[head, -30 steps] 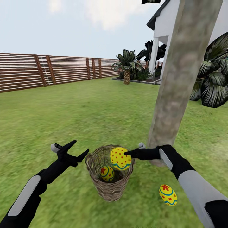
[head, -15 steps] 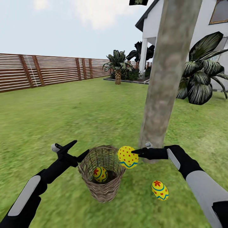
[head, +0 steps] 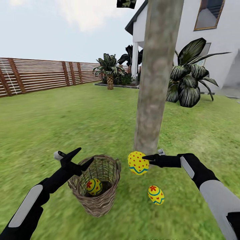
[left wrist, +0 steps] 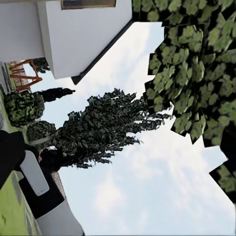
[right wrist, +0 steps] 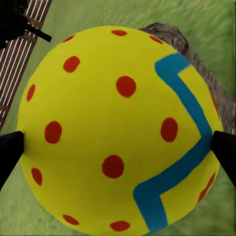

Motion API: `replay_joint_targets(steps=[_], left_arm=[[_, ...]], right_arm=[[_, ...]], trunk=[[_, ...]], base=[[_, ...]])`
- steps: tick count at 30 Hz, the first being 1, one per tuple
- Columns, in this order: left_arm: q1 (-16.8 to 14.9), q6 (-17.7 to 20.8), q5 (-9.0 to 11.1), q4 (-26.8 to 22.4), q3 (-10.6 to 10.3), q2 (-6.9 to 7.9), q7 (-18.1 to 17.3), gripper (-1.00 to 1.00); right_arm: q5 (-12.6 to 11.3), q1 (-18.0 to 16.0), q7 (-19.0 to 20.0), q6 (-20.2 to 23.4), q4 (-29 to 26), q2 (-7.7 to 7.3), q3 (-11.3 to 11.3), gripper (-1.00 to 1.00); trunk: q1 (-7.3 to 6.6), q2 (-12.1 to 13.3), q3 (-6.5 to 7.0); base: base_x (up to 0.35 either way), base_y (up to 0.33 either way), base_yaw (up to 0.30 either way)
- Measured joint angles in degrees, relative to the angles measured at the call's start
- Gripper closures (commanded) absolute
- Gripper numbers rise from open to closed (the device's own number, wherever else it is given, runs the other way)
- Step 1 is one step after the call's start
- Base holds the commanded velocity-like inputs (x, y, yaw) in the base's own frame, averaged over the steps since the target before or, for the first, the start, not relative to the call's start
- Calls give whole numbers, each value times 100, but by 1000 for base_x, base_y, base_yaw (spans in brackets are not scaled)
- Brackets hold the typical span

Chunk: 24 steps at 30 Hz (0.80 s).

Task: Take the three Easter eggs out of the wicker basket on the lawn in the garden, then place them on the lawn next to a single tree (choose any tree) so that all three eggs are next to the same tree and none are left in the basket.

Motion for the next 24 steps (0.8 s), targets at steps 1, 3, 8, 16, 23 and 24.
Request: replay_joint_targets(steps=[1, 3, 8, 16, 23, 24], left_arm=[[1, 0, -3, 0, 0, -1, 4, -100], [1, 0, -11, 0, 0, -6, 9, -100], [2, 0, -13, 0, 0, -5, 15, -100], [2, 0, -13, 0, 0, -7, 18, -100], [1, 0, -13, 0, 0, -6, 19, -100], [2, 0, -13, 0, 0, -6, 19, -100]], right_arm=[[0, 0, 0, 0, 3, 0, -1, 100], [0, -1, 0, 0, 4, 0, -2, 100], [0, 1, 0, 0, 6, 0, -2, 100], [19, 1, -48, -15, 73, 0, -8, 100], [27, 6, -91, -66, 112, 0, -12, 100], [28, 5, -113, -69, 112, 0, -12, 100]], trunk=[[0, 0, 2], [0, 0, 7], [0, 0, 20], [0, 0, 40], [0, 0, 59], [0, 0, 62]], base=[[0, 0, -278], [0, 0, -278], [0, 0, -278], [0, 0, -278], [0, 0, -276], [0, 0, -268]])
